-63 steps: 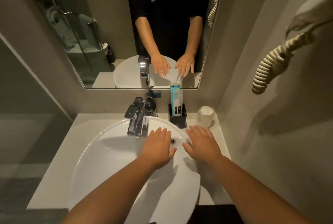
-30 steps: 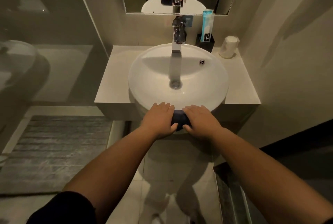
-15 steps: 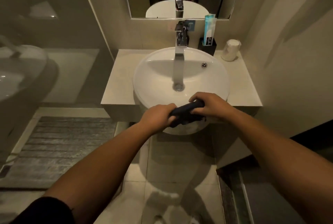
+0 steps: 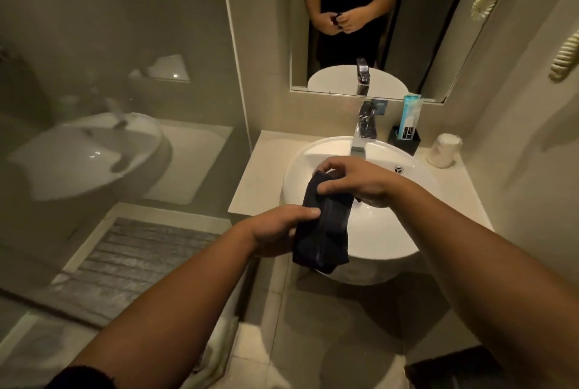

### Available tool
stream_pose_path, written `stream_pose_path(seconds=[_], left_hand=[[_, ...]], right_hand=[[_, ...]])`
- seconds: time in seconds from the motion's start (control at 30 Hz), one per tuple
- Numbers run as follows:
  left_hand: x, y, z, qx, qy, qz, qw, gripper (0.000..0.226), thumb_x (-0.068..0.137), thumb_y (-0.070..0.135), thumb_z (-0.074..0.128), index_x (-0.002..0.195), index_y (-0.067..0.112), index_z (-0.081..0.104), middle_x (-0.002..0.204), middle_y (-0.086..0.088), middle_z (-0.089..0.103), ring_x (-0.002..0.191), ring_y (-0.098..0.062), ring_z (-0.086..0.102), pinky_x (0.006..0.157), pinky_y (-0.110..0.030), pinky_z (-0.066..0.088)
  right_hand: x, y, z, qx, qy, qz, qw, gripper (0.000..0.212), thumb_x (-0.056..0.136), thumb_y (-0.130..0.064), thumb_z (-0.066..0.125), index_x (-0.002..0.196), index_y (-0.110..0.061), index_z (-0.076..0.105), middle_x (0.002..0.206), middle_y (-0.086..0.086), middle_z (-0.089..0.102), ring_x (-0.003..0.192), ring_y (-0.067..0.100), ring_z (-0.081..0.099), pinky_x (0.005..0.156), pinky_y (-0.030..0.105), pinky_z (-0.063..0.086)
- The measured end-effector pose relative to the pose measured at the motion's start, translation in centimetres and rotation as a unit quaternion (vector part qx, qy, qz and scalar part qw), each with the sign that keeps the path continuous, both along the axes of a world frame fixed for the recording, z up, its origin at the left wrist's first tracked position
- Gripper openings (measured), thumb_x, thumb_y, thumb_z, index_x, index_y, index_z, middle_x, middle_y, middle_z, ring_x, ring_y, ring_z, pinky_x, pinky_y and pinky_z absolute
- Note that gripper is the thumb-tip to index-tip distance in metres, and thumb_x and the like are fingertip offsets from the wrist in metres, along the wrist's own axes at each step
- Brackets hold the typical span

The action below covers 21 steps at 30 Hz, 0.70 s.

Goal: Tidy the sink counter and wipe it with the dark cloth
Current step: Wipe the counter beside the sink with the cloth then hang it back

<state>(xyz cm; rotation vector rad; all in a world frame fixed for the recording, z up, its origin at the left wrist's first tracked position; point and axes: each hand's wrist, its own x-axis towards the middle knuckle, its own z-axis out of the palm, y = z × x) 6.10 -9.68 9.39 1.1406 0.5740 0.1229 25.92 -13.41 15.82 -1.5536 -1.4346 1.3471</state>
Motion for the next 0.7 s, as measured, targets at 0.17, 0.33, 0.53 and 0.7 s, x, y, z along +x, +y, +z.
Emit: stream_pose_path(seconds=[0.17, 0.33, 0.53, 0.7], left_hand=[[1.3, 3.2, -0.6, -0.088, -0.045, 0.027, 0.995, 0.032, 0.087, 0.024, 0.053, 0.115, 0.011, 0.062, 0.106, -0.008, 0.071, 0.099, -0.023, 0.067, 0.088, -0.037, 0.054], [4.2, 8.4, -3.2, -0.128, -0.058, 0.161, 0.977, 0.042, 0.087, 0.021, 0.057, 0.126, 0.005, 0.056, 0.116, -0.017, 0.067, 0.109, -0.032, 0.063, 0.097, -0.045, 0.050], [4.9, 16.0, -7.5, -0.130, 0.008, 0.481, 0.867, 0.041, 0.095, 0.018, 0.053, 0.134, 0.006, 0.048, 0.127, -0.018, 0.061, 0.114, -0.031, 0.060, 0.097, -0.046, 0.048], [2.8, 21.8, -10.0, -0.070, 0.101, 0.567, 0.815, 0.031, 0.097, 0.016, 0.053, 0.124, 0.004, 0.046, 0.114, -0.012, 0.063, 0.098, -0.020, 0.061, 0.085, -0.036, 0.045]], right_hand=[[1.0, 5.7, -1.2, -0.019, 0.036, 0.052, 0.998, 0.026, 0.083, -0.006, 0.070, 0.107, -0.007, 0.061, 0.104, 0.015, 0.067, 0.094, 0.024, 0.066, 0.087, 0.036, 0.057], [4.0, 13.5, -4.3, -0.017, 0.082, 0.006, 0.996, 0.014, 0.087, -0.016, 0.068, 0.099, -0.010, 0.065, 0.090, 0.008, 0.067, 0.078, 0.019, 0.063, 0.072, 0.032, 0.050], [9.7, 21.4, -13.4, 0.003, -0.252, -0.144, 0.957, 0.022, 0.088, -0.027, 0.057, 0.093, -0.009, 0.068, 0.096, 0.016, 0.067, 0.091, 0.029, 0.061, 0.076, 0.034, 0.042], [10.9, 22.6, -19.5, 0.029, -0.481, -0.115, 0.869, 0.026, 0.082, -0.018, 0.052, 0.101, -0.003, 0.060, 0.105, 0.016, 0.056, 0.101, 0.037, 0.054, 0.086, 0.045, 0.045]])
